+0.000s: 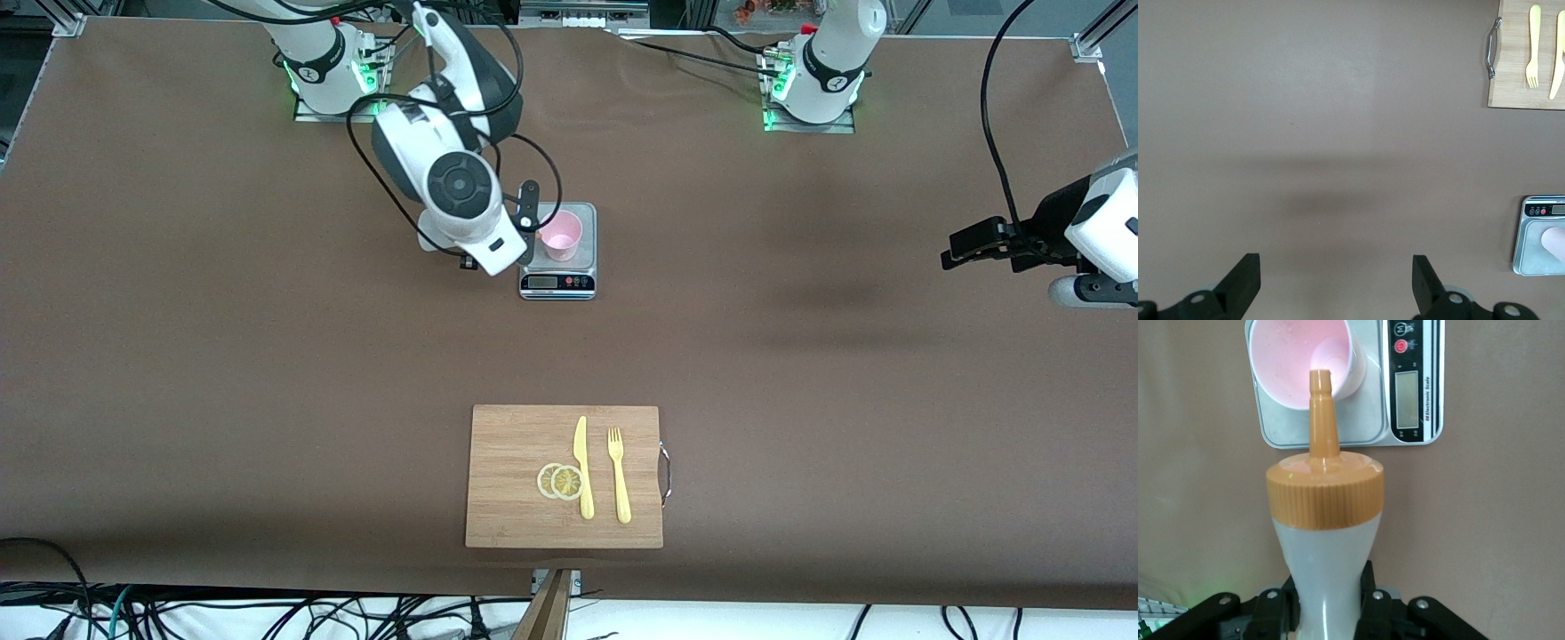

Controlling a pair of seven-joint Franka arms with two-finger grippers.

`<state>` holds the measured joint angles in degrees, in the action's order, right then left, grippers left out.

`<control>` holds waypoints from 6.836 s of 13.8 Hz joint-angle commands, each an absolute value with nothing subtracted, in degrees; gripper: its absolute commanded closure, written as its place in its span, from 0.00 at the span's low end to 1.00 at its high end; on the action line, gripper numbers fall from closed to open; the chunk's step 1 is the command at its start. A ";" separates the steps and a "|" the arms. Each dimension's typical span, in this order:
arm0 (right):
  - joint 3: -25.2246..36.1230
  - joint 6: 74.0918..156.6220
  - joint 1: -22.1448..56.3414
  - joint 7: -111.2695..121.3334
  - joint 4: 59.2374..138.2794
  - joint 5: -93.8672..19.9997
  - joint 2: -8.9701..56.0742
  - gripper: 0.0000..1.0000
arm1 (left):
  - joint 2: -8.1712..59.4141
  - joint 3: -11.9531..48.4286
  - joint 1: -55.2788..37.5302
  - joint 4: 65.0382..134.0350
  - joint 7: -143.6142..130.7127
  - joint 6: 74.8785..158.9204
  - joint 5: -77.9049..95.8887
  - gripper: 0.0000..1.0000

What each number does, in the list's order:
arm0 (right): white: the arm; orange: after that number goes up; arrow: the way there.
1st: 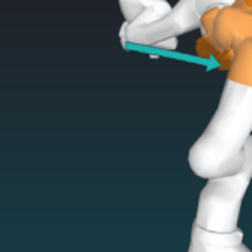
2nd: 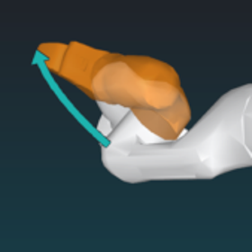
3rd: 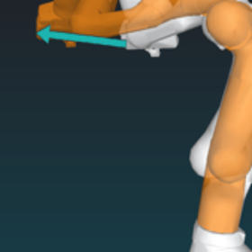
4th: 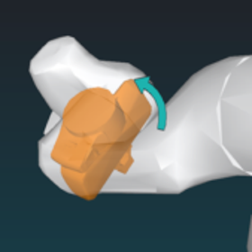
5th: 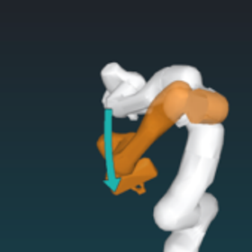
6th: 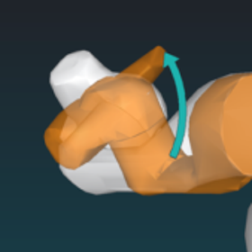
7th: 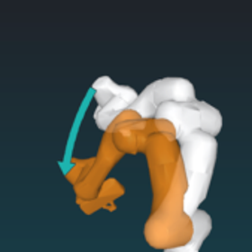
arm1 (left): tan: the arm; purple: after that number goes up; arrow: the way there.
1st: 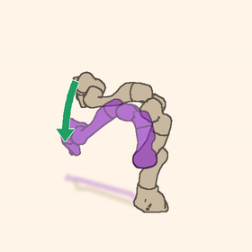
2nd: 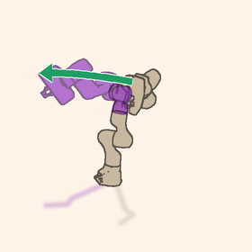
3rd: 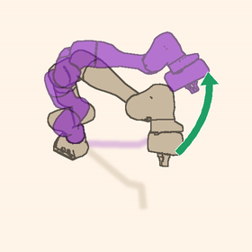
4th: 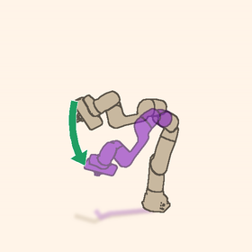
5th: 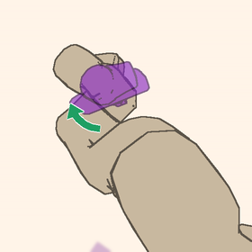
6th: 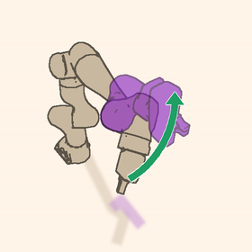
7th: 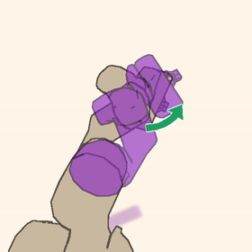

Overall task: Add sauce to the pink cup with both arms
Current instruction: 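Lift the sauce bottle with the right gripper over the pink cup, then tilt the bottle nozzle into the pink cup with the right gripper, then carry the sauce bottle back to its spot with the right gripper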

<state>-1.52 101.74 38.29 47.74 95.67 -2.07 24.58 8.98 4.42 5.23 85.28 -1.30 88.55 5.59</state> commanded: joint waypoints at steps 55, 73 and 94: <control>0.61 98.26 51.94 26.28 95.71 14.69 24.52 0.82 | 9.67 4.48 5.27 83.76 -0.18 87.36 5.01 0.00; 20.28 117.07 51.33 52.00 109.07 -19.48 11.95 0.82 | 9.67 4.48 5.27 83.76 -0.18 87.36 5.01 0.00; 26.89 80.80 13.56 120.73 96.34 -65.74 35.40 0.82 | 9.67 4.48 5.27 83.76 -0.18 87.36 5.10 0.00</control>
<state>27.71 86.40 17.38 116.26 101.45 -63.85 30.56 8.99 4.45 5.23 85.28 -1.30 88.55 5.59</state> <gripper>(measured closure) 0.661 0.000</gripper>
